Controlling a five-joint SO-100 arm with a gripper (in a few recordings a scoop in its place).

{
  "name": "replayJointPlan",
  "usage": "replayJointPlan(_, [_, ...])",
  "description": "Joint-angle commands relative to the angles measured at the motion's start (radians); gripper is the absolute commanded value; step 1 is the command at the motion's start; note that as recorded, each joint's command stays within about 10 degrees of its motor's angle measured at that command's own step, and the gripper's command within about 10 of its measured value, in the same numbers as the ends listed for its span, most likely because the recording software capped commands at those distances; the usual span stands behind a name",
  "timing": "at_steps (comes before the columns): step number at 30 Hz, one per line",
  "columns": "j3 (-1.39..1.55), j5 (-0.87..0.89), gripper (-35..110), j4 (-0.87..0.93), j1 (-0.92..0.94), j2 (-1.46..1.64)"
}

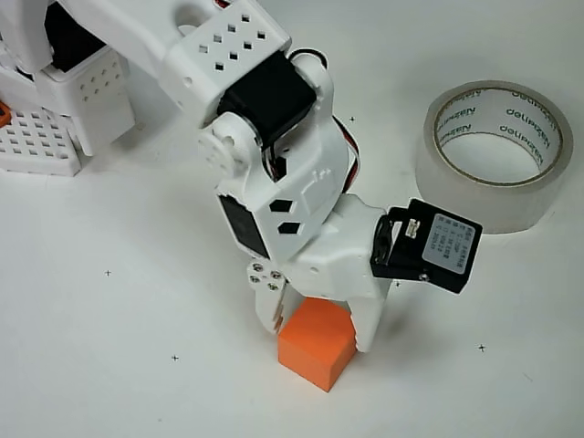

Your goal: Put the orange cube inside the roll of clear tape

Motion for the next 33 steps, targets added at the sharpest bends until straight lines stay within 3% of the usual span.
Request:
replayJointPlan(1, [-0.064, -0.025, 38, -0.006, 0.008, 0.028])
replayJointPlan(12, [-0.083, -0.028, 38, -0.006, 0.003, -0.018])
replayJointPlan(23, [-0.08, -0.029, 19, -0.006, 0.002, -0.015])
replayJointPlan(33, [-0.066, -0.025, 19, 0.037, -0.012, 0.124])
